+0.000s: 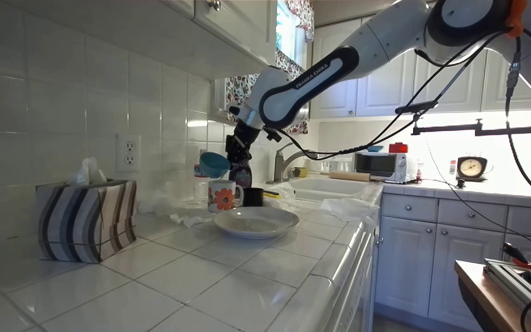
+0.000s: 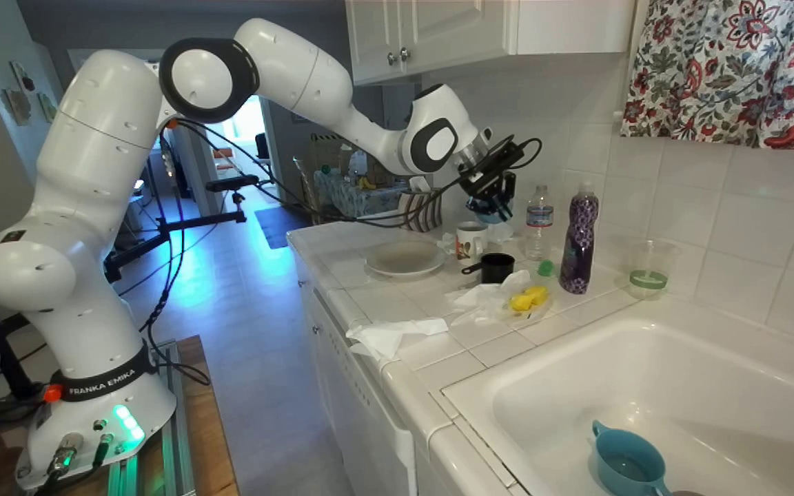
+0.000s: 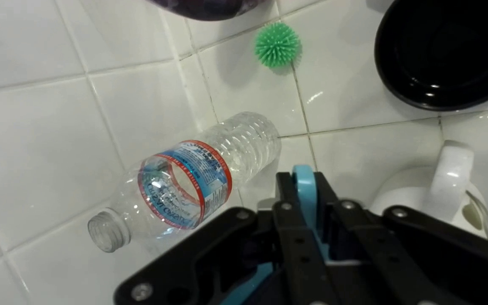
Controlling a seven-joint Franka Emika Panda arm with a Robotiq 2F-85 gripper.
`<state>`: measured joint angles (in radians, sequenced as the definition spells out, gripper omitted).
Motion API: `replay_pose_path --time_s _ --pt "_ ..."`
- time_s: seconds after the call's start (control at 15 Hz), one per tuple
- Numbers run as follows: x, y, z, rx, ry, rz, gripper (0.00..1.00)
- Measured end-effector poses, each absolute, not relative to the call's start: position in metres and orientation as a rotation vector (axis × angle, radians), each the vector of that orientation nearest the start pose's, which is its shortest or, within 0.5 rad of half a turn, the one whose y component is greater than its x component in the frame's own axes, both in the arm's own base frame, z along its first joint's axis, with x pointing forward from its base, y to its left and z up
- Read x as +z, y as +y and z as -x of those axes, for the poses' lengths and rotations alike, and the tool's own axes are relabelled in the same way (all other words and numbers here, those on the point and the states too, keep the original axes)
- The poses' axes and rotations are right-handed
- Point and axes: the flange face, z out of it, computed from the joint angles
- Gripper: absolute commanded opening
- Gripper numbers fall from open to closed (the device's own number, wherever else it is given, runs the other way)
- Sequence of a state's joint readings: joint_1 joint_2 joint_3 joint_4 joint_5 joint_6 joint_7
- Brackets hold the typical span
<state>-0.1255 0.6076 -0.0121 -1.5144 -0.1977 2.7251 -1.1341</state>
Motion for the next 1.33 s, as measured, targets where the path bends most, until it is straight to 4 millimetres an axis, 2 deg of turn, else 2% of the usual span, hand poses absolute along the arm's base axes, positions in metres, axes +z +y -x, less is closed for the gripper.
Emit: replay_pose_path --time_s 0.8,1.33 --pt "0.383 -0.074 -0.748 -0.756 -2.035 2.921 0.03" --pt "0.382 -0.08 -0.747 -0.709 -2.099 2.933 0.03"
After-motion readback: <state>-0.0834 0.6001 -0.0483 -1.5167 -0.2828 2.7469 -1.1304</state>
